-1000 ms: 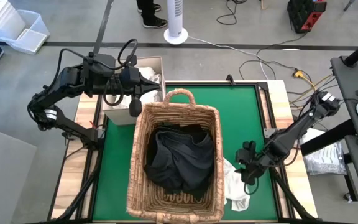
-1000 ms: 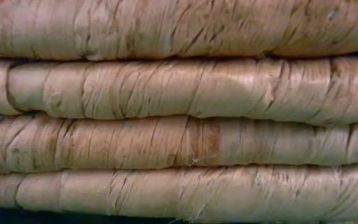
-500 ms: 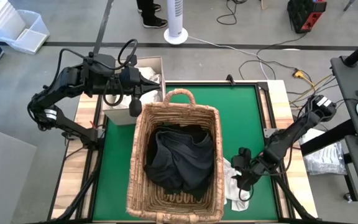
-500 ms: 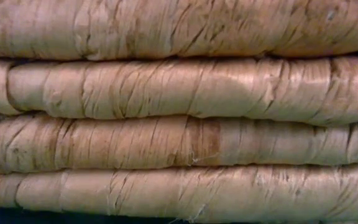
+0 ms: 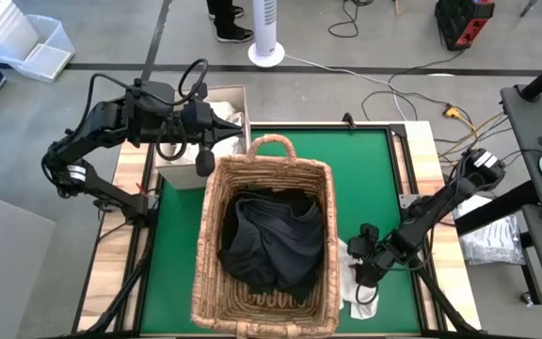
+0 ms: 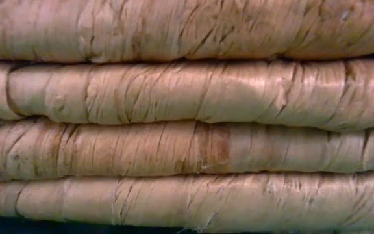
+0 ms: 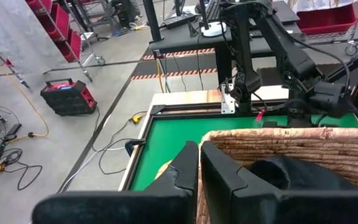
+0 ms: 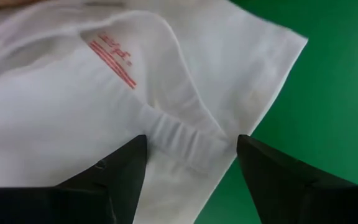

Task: Pick & Place Cloths
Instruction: Put the white shorts into the gray laundry organizer

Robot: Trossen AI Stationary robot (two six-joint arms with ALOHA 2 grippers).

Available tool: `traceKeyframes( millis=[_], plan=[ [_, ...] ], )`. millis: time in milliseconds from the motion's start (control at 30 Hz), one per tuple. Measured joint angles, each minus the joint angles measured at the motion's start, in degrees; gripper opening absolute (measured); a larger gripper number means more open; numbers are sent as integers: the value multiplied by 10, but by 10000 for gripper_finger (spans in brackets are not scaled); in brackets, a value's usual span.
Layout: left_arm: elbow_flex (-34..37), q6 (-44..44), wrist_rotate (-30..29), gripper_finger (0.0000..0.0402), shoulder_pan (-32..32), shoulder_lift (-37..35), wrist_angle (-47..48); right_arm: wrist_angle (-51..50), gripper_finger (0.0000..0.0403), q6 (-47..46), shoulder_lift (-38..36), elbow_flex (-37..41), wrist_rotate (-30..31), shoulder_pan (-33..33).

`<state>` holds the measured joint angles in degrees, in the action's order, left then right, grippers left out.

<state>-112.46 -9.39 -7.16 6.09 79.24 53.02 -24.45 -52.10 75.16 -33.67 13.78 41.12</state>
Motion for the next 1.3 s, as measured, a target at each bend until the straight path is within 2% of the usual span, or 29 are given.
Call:
traceKeyframes(
  millis=[400, 533, 667, 867, 1100, 1300],
  plan=[
    [0, 0, 0, 0, 0, 0, -4, 20, 216, -34, 25, 19, 6, 0],
    [0, 0, 0, 0, 0, 1, -4, 21, 193, -34, 28, 20, 6, 0],
    [0, 0, 0, 0, 0, 1, -4, 23, 140, -37, 28, 20, 2, 0],
    [0, 0, 0, 0, 0, 1, -4, 27, 28, -49, 28, 20, -13, 0],
    [0, -3, 0, 0, 0, 1, -6, 3, 15, -95, 4, 20, -67, 0],
    [0, -8, 0, 0, 0, 2, -15, -107, 14, -122, -69, -6, -71, 0]
  ],
)
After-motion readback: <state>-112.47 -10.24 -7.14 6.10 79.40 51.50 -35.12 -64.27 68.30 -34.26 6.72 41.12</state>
